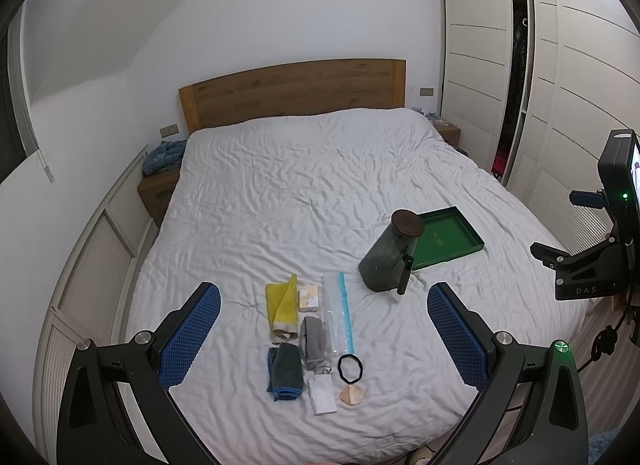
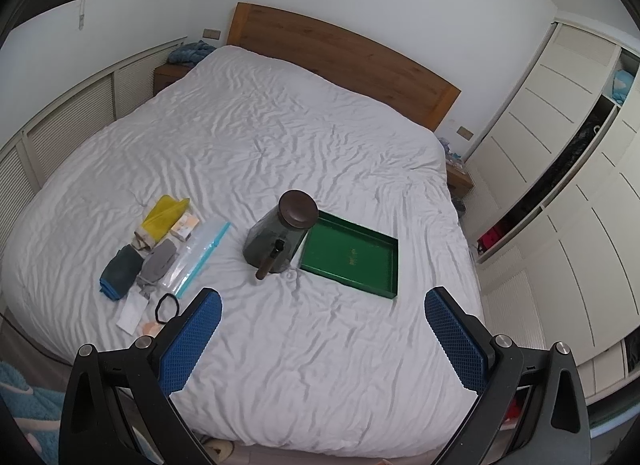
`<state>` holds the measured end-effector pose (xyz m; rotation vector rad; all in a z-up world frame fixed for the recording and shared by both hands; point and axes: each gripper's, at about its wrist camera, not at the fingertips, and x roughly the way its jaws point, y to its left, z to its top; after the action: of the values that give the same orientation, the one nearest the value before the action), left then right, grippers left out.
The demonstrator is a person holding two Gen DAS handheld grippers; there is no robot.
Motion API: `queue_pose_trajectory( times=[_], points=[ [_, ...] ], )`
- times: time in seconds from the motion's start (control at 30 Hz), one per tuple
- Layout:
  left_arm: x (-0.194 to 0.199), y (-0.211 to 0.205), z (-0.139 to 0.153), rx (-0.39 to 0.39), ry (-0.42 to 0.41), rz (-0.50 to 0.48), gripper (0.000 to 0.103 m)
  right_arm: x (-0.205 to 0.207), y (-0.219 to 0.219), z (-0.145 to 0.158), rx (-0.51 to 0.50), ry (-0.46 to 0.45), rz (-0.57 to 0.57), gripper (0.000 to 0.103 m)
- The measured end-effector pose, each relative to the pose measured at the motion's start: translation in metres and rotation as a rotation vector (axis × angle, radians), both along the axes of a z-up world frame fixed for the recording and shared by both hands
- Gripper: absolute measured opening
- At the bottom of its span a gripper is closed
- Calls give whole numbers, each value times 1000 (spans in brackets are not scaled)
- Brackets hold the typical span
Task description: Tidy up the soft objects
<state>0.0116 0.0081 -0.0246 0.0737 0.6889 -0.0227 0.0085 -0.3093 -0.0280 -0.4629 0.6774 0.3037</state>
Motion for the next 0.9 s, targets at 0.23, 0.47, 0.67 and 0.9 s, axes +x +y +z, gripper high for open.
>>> queue_pose_trajectory(
  times=[0.23,0.47,0.67,0.9],
  points=[
    [12,8,-6,-1,32,5,102,5,6,1,3,13,15,103],
    [39,32,-32,7,100,37,102,24,35,-8,8,45,46,103],
    [88,104,-105,-25,258,172,102,57,95,-52,21,139,119,103],
    [140,156,-209,-62,373,206,102,128,157,-138,42,298,118,103]
  ],
)
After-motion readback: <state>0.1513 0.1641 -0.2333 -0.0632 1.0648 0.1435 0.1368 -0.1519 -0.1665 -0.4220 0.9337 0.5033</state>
